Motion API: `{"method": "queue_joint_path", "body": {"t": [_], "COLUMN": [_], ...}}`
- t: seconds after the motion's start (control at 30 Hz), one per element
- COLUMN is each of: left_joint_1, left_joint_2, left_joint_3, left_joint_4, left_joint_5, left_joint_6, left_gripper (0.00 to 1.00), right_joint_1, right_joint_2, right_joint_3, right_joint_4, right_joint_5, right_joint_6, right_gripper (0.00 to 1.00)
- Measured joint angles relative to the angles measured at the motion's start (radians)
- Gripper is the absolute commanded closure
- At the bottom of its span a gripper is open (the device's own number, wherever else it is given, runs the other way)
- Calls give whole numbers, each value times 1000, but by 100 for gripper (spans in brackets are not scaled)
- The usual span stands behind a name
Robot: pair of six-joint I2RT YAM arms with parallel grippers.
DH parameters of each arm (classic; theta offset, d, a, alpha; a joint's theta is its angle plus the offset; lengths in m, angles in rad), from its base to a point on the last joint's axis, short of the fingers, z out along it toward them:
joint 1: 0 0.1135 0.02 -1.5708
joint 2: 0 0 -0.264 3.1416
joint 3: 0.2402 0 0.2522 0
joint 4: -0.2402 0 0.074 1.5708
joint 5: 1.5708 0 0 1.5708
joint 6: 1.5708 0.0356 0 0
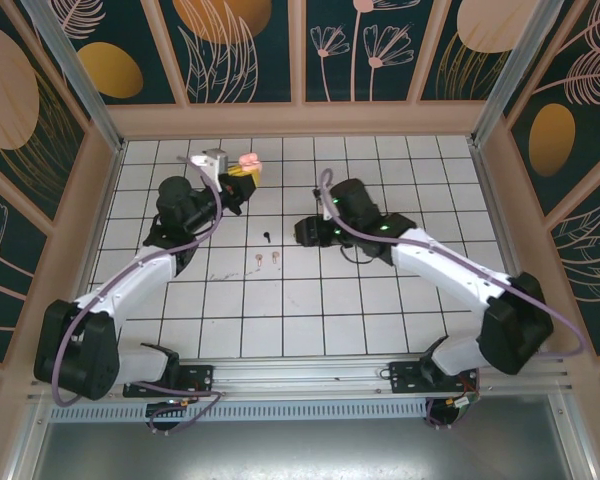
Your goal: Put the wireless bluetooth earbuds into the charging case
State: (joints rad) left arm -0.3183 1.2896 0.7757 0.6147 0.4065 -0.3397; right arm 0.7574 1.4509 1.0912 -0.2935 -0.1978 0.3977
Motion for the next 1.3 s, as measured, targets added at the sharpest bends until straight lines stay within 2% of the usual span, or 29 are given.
{"method": "queue_joint_path", "body": {"t": [0.13, 0.27, 0.43, 0.67, 1.0, 1.3], "left_joint_1": [40, 94, 155, 206, 240, 240], "left_joint_2": [-31, -33, -33, -32, -20, -10], "left_joint_3": [-31, -37, -37, -45, -56, -69], "left_joint_4": [39, 41, 49, 93, 137, 175], "left_joint_5": [-121, -196, -249, -270, -277, -276], "left_joint_6": [-33, -70, -121, -171, -202, -230], "left_gripper": [100, 100, 100, 100, 100, 100], "right_joint_1": [69, 117, 158, 183, 214, 240], "right_joint_2": [157, 314, 499, 718, 858, 904], "right_joint_3": [83, 222, 429, 680, 850, 882], "right_joint_4": [-8, -42, -119, -280, -442, -504], "right_joint_5": [58, 106, 151, 227, 306, 352], "right_joint_6": [95, 161, 216, 267, 320, 371], "right_gripper": [50, 52, 53, 54, 56, 59]}}
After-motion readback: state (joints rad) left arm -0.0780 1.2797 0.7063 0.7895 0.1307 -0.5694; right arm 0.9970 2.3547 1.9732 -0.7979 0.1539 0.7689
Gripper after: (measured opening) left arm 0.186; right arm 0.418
